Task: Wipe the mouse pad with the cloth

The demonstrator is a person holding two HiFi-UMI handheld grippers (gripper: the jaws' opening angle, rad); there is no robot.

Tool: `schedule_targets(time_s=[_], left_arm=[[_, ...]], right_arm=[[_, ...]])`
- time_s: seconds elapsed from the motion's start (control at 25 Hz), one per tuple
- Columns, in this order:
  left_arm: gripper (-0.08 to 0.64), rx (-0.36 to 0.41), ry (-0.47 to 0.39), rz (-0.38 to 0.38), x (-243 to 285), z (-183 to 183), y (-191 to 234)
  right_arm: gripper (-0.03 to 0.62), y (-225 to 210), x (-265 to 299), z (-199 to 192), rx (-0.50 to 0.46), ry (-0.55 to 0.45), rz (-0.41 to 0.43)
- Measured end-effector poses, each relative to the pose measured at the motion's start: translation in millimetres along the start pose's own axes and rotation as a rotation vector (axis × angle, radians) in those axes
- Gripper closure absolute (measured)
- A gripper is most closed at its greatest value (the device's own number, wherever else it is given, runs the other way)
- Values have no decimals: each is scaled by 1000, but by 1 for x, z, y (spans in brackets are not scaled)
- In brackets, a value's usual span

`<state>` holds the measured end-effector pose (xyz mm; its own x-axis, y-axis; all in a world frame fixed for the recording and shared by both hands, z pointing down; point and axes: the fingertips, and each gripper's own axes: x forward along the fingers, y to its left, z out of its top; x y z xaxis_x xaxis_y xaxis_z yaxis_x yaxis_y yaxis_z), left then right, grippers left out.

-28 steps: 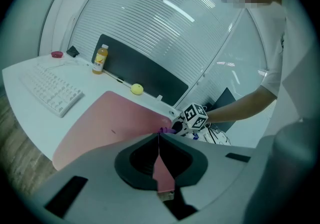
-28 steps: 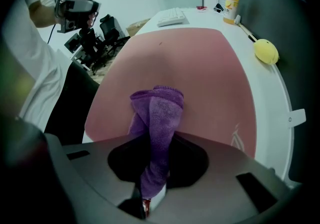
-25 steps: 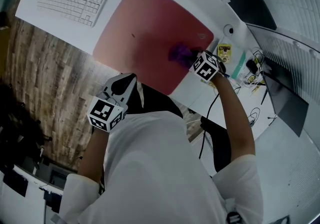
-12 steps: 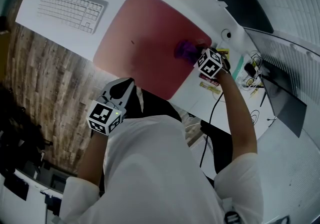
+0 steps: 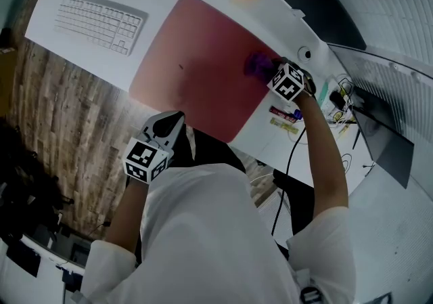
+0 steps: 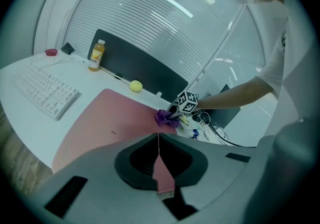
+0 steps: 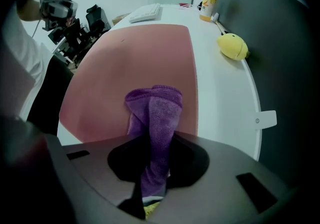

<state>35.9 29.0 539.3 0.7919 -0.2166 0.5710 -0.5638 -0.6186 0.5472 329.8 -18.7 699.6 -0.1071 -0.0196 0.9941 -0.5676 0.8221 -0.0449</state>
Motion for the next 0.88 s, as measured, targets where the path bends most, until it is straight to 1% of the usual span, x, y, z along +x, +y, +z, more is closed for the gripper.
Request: schedule_targets(time_s=[0.36,0.6,0.72,0.88], left_arm=[[540,23,24,-19,10,-1,-1],[540,41,21,-33,13,6,-6],[540,46,23,-37,15,6,-7],[540,43,31,-35,18,5,-4]], right_arm=[[517,-31,-1,-2,27,21,-93],[517,-57,-14,-1,54,28,-177],[517,-69,-29,3,57,17,-232],[517,-86,-47,22,54,-15,-330]])
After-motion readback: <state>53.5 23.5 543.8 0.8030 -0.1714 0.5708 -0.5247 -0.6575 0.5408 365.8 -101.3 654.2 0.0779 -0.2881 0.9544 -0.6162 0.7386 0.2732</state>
